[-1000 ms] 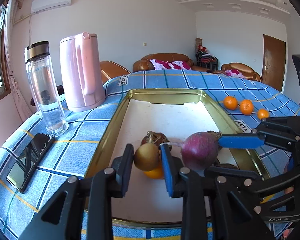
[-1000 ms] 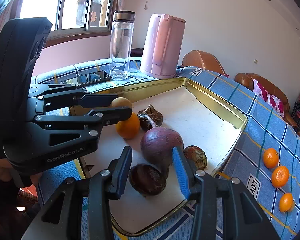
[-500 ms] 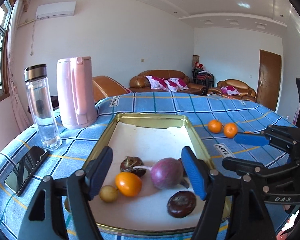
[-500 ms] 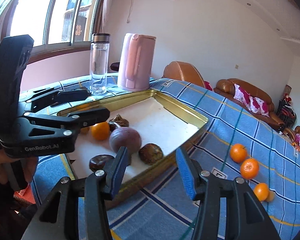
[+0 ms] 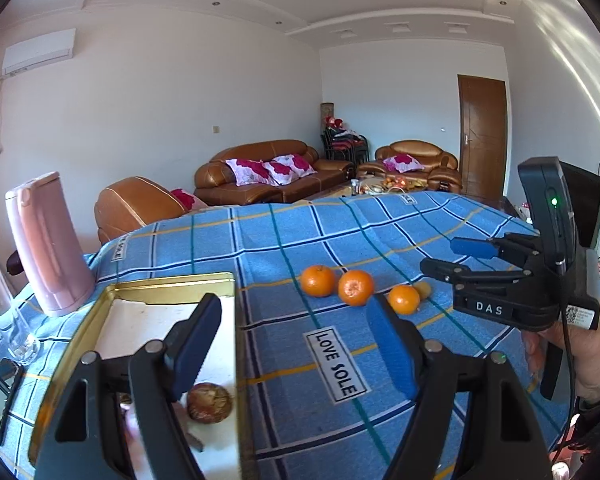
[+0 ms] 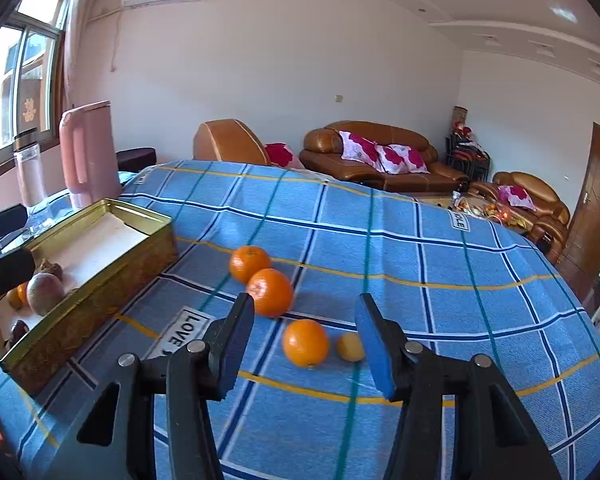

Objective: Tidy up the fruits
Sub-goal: 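Grasp an orange with the left tool while the right tool grasps a small yellow fruit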

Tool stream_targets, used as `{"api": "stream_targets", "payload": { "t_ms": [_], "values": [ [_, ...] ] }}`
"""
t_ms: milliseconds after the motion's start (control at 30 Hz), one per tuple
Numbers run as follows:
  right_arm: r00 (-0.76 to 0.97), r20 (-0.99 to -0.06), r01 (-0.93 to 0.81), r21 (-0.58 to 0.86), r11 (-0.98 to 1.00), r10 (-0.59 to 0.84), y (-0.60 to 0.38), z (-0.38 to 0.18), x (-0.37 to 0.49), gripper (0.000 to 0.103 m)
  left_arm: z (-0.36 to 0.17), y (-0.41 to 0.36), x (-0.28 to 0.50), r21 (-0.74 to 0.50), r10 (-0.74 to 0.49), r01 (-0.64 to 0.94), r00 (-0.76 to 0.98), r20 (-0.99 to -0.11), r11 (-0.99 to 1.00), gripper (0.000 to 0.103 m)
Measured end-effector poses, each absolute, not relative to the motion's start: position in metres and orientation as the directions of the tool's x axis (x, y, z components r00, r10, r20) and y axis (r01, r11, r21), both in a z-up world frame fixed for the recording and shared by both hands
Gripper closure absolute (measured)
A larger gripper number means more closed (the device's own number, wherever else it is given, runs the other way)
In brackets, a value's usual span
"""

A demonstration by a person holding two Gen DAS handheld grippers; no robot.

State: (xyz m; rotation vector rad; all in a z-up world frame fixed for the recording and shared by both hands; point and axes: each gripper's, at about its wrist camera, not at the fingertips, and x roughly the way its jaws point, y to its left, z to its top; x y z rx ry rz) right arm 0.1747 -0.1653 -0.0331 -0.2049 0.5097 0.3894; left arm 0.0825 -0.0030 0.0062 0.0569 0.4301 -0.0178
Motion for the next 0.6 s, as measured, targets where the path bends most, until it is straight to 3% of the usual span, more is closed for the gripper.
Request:
{"api": "stream_targets", "payload": {
  "t_ms": [267, 400, 600],
  "values": [
    [0.765, -0.593, -0.312, 0.002, 0.950, 0.252, -0.199, -0.051, 0.221, 0.052, -0.018, -0.028, 0.157, -0.024, -0.036, 0.027, 0.847, -0.531, 0.999, 0.026],
    [0.726, -0.630, -0.327, 0.038, 0.944, 0.276, -0.199, -0.065, 0.231, 0.061, -0.027, -0.035, 0.185, -0.058, -0.048, 0.019, 0.829, -0.558, 0.998, 0.026],
    [0.663, -0.680, -0.374, 0.061, 0.925, 0.313, -0.194, -0.073, 0.237, 0.061, -0.043, -0.048, 0.219, -0.038, -0.031, 0.011, 0.803, -0.595, 0.999, 0.026]
  ]
}}
